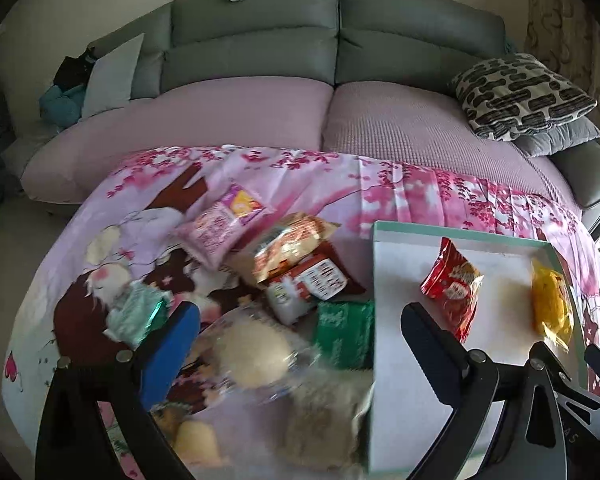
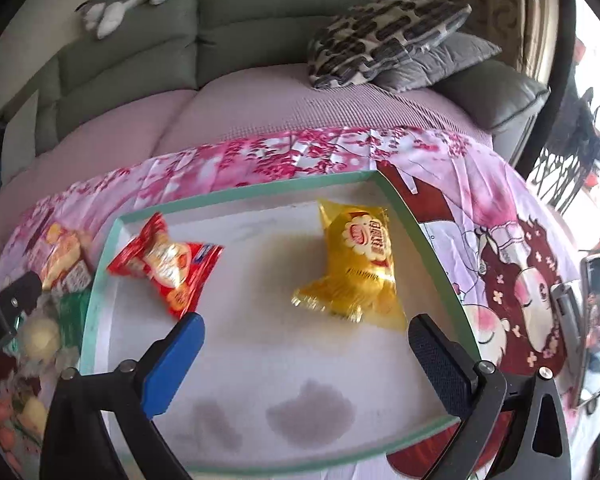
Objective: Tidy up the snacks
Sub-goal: 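Move both open grippers back from the box toward the snack pile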
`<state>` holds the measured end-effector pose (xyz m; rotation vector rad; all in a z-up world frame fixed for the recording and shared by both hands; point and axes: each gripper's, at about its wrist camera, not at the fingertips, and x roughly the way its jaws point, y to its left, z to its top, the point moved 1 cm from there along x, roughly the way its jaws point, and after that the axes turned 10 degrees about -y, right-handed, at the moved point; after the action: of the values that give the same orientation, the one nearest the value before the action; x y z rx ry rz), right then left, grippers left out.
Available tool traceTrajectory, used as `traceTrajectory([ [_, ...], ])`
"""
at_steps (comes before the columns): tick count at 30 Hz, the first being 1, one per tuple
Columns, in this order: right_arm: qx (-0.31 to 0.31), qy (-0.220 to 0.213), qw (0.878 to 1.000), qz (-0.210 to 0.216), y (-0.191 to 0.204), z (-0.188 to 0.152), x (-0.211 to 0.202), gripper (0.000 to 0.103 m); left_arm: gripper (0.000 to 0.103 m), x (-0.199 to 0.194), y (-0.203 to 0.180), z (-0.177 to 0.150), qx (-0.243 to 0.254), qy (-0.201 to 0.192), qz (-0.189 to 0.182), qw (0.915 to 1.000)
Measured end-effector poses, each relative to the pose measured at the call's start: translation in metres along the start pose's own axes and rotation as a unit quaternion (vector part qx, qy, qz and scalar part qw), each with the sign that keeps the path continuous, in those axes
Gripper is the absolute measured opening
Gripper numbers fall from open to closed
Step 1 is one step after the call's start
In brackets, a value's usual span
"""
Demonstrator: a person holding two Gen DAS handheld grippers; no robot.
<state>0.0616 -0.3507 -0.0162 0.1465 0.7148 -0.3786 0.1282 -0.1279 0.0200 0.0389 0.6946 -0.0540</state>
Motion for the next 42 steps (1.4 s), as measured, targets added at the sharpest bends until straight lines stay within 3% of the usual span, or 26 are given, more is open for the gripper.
traceTrajectory([
  [13,-0.029,-0.017,0.998,0.05,0.039,-0.024,-0.049,0.103,0.1,-0.042,0.059,-0.02,-0.02,-0.014,0.019,0.9995],
  [21,-0.041,-0.011,0.997,0.061,0.056,-0.034,-0.054,0.103,0.1,-0.046,0.097,-0.036,-0.024,0.012,0.039,0.9989],
  [33,-0.082,0.007,0.988,0.129,0.117,-0.052,-0.061,0.103,0.1,-0.061,0.172,-0.057,-0.074,0.028,0.069,0.9945],
  [42,-0.108,0.024,0.978,0.177,0.159,-0.059,-0.063,0.103,0.1,-0.066,0.212,-0.074,-0.075,0.047,0.092,0.9918],
])
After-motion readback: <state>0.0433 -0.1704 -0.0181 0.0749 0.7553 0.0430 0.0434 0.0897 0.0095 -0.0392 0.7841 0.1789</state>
